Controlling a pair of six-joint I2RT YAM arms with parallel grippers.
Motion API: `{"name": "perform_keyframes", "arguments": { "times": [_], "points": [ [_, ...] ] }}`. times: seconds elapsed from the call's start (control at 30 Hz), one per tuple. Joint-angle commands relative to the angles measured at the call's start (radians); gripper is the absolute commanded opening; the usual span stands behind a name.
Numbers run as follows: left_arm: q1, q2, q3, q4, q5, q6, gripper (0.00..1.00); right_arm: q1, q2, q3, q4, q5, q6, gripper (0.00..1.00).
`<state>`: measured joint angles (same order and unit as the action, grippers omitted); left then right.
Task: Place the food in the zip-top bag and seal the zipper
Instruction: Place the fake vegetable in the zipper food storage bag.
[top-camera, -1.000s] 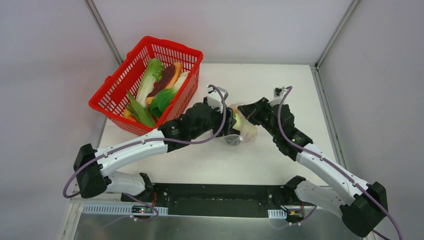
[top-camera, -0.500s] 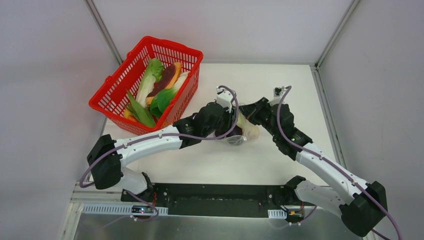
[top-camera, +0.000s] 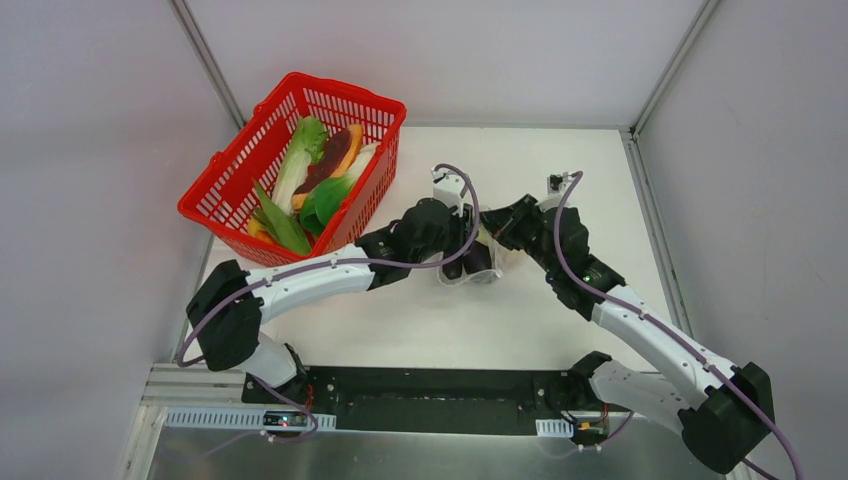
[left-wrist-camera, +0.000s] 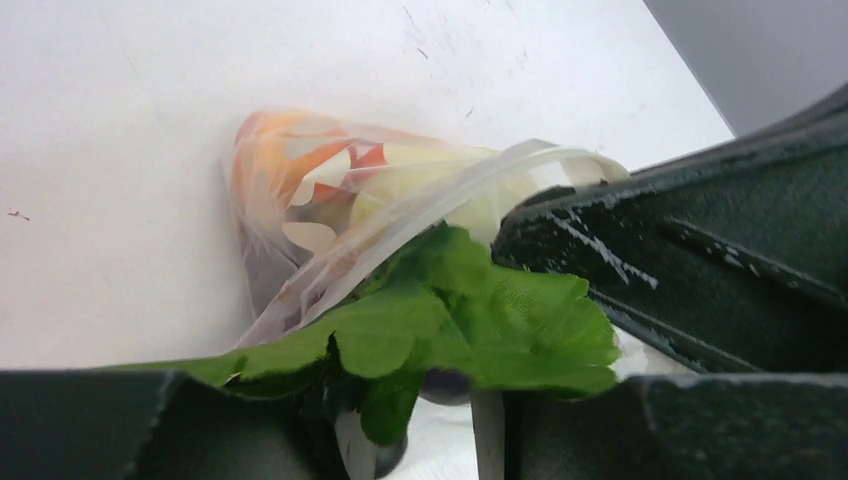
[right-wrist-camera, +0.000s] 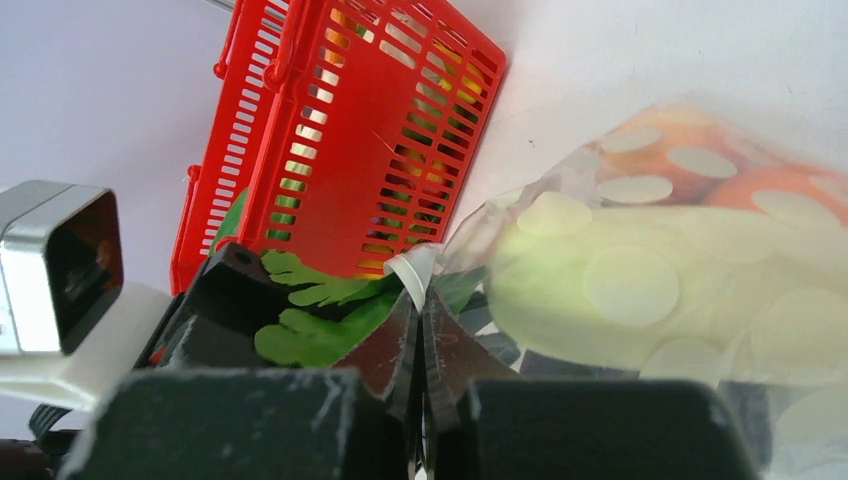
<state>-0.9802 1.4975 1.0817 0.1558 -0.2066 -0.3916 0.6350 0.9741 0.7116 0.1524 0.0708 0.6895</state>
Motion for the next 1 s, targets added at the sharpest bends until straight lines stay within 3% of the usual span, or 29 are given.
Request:
{"name": "perform_keyframes", "arguments": {
  "times": [0.0,0.07,0.37,0.57,0.77,0.87,0.97],
  "points": [
    [0.008,0.053,-0.033,0.145,-0.110,-0.052,0.35,0.003,-0.034,0.009,0.105,-0.060,0.001,0.00],
    [0.011,0.080,-0.042,0.197,-0.142,-0.058,0.38,0.003,-0.035,0.007,0.104,-0.060,0.003,0.00],
    [0.015,0.061,-0.082,0.147,-0.309,-0.043,0.51,0.004,-0.047,0.024,0.062,0.003,0.005,0.00],
    [0.015,-0.133,-0.156,0.190,-0.129,0.052,0.59,-0.006,-0.003,0.114,-0.009,0.008,-0.040,0.00],
    [0.018,-0.319,-0.116,-0.025,0.058,0.134,0.62,-0.047,0.034,0.126,-0.031,-0.038,-0.033,0.00],
    [0.020,-0.359,-0.095,-0.143,0.033,0.142,0.66,-0.057,0.035,0.114,-0.030,-0.053,-0.024,0.00],
    [0.024,-0.371,-0.106,-0.211,-0.082,0.147,0.73,-0.063,0.026,0.103,-0.030,-0.060,-0.021,0.00]
  ]
}}
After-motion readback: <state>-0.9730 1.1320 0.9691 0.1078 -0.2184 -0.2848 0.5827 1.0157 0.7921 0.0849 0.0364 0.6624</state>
